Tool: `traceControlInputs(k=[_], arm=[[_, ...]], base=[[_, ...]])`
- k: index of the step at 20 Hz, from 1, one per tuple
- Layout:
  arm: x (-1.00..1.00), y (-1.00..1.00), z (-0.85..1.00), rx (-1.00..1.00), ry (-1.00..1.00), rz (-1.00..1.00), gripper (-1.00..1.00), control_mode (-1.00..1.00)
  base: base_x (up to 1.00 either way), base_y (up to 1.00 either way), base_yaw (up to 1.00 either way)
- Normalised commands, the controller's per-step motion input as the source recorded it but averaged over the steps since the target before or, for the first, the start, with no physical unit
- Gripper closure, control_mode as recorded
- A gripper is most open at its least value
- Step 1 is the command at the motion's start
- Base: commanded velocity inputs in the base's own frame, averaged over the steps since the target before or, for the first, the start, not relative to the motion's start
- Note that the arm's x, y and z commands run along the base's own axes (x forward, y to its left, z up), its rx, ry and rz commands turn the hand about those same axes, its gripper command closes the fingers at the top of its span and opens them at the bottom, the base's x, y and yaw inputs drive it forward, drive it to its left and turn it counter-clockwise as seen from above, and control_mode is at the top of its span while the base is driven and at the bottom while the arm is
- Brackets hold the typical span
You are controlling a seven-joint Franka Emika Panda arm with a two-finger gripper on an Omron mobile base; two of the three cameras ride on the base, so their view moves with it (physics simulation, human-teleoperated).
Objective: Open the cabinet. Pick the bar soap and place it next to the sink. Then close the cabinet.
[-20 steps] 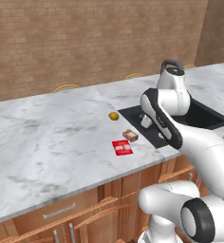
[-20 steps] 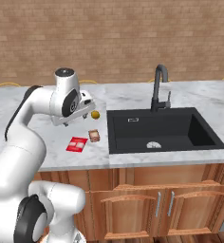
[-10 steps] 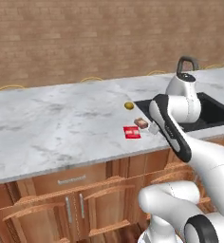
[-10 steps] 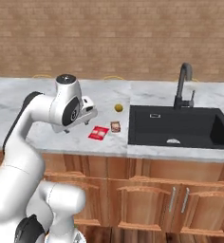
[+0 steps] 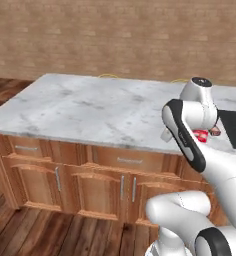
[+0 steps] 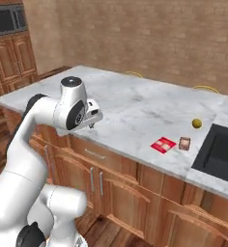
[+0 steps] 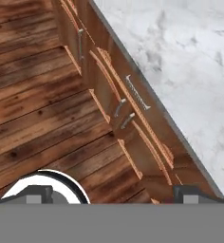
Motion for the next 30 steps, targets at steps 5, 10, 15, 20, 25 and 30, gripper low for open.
traceControlInputs(k=[5, 10, 15, 20, 25, 30], arm=[[0.0, 0.0, 0.0, 0.0, 0.0, 0.0, -1.0, 1.0], [0.0, 0.0, 0.0, 0.0, 0.0, 0.0, -1.0, 1.0], [0.0, 0.0, 0.0, 0.0, 0.0, 0.0, -1.0, 1.0], [0.0, 0.0, 0.0, 0.0, 0.0, 0.0, -1.0, 1.0], [0.0, 0.0, 0.0, 0.0, 0.0, 0.0, -1.0, 1.0], [0.0, 0.0, 0.0, 0.0, 0.0, 0.0, -1.0, 1.0]], base=[[0.03, 0.3, 0.82], [0.26, 0.19, 0.76], [0.54, 0.14, 0.7], [0.67, 0.0, 0.72], [0.72, 0.0, 0.76], [0.58, -0.09, 0.74]])
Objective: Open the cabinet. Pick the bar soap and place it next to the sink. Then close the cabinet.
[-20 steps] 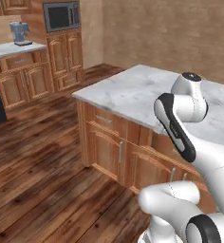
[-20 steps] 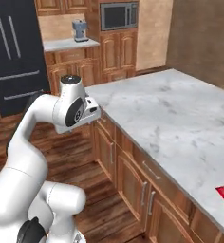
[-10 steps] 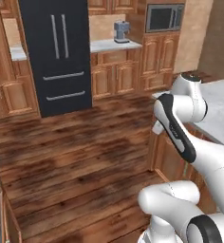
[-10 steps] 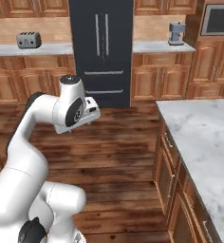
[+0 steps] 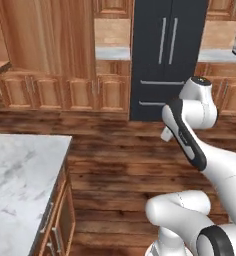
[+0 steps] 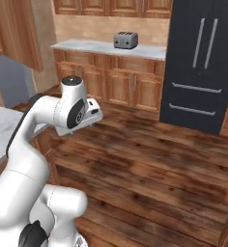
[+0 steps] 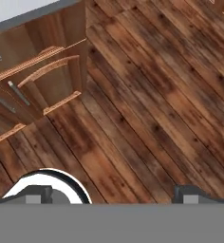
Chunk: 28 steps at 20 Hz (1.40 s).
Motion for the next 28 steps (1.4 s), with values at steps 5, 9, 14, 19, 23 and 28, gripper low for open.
traceControlInputs(k=[5, 9, 14, 19, 23, 28], arm=[[0.0, 0.0, 0.0, 0.0, 0.0, 0.0, -1.0, 1.0], [0.0, 0.0, 0.0, 0.0, 0.0, 0.0, -1.0, 1.0], [0.0, 0.0, 0.0, 0.0, 0.0, 0.0, -1.0, 1.0], [0.0, 0.0, 0.0, 0.0, 0.0, 0.0, -1.0, 1.0], [0.0, 0.0, 0.0, 0.0, 0.0, 0.0, -1.0, 1.0], [0.0, 0.0, 0.0, 0.0, 0.0, 0.0, -1.0, 1.0]], base=[[0.08, -0.17, 0.71], [-0.19, -0.04, 0.65], [-0.02, -0.13, 0.58], [0.0, -0.17, 0.51], [0.0, -0.29, 0.44], [0.0, -0.63, 0.33]])
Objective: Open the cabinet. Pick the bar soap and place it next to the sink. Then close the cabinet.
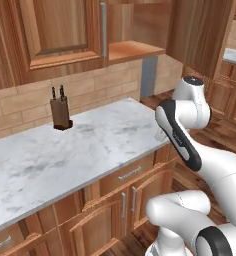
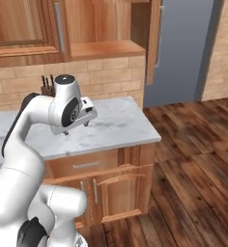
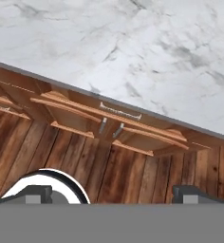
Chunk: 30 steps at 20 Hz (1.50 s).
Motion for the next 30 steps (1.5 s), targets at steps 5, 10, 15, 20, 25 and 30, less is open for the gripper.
traceControlInputs(k=[5, 10, 15, 20, 25, 30], arm=[[0.0, 0.0, 0.0, 0.0, 0.0, 0.0, -1.0, 1.0], [0.0, 0.0, 0.0, 0.0, 0.0, 0.0, -1.0, 1.0], [0.0, 0.0, 0.0, 0.0, 0.0, 0.0, -1.0, 1.0], [0.0, 0.0, 0.0, 0.0, 0.0, 0.0, -1.0, 1.0], [0.0, 0.0, 0.0, 0.0, 0.0, 0.0, -1.0, 1.0], [0.0, 0.0, 0.0, 0.0, 0.0, 0.0, -1.0, 1.0]], base=[[0.18, -0.44, 0.25], [0.16, -0.06, 0.28], [0.31, -0.31, 0.23], [0.33, -0.31, 0.22], [0.22, -0.03, 0.27], [0.34, -0.18, 0.27]])
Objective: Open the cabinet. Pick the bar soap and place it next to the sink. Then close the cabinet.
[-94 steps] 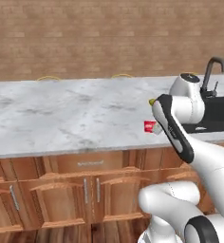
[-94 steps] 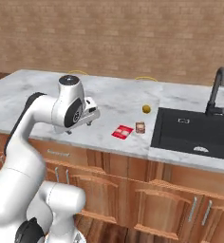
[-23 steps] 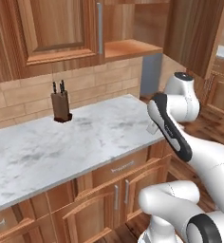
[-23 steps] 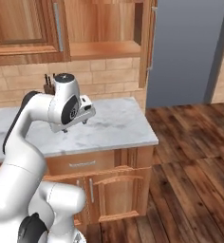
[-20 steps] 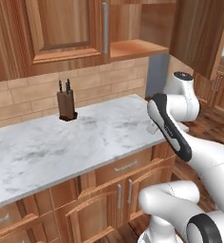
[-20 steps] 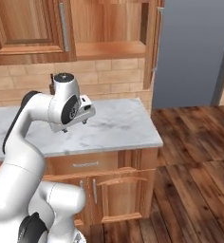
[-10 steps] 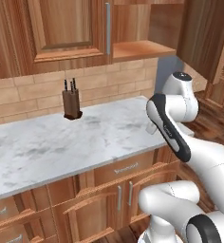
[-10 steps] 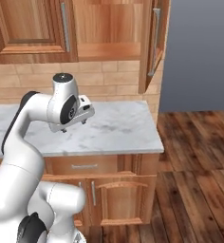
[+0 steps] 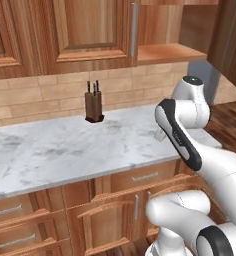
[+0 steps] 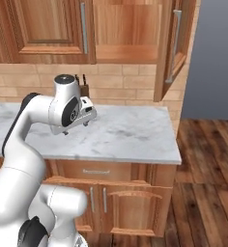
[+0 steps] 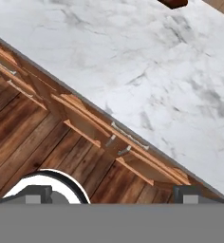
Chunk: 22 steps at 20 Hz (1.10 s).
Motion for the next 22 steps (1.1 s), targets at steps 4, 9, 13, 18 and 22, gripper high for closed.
traceControlInputs(k=[4, 9, 13, 18, 22], arm=[[0.0, 0.0, 0.0, 0.0, 0.0, 0.0, -1.0, 1.0], [0.0, 0.0, 0.0, 0.0, 0.0, 0.0, -1.0, 1.0], [0.0, 0.0, 0.0, 0.0, 0.0, 0.0, -1.0, 1.0], [0.0, 0.0, 0.0, 0.0, 0.0, 0.0, -1.0, 1.0], [0.0, 0.0, 0.0, 0.0, 0.0, 0.0, -1.0, 1.0]], base=[[0.44, -0.2, 0.24], [0.44, -0.28, 0.22], [0.25, -0.42, 0.18], [0.0, -0.6, 0.06], [0.0, -0.38, 0.0]])
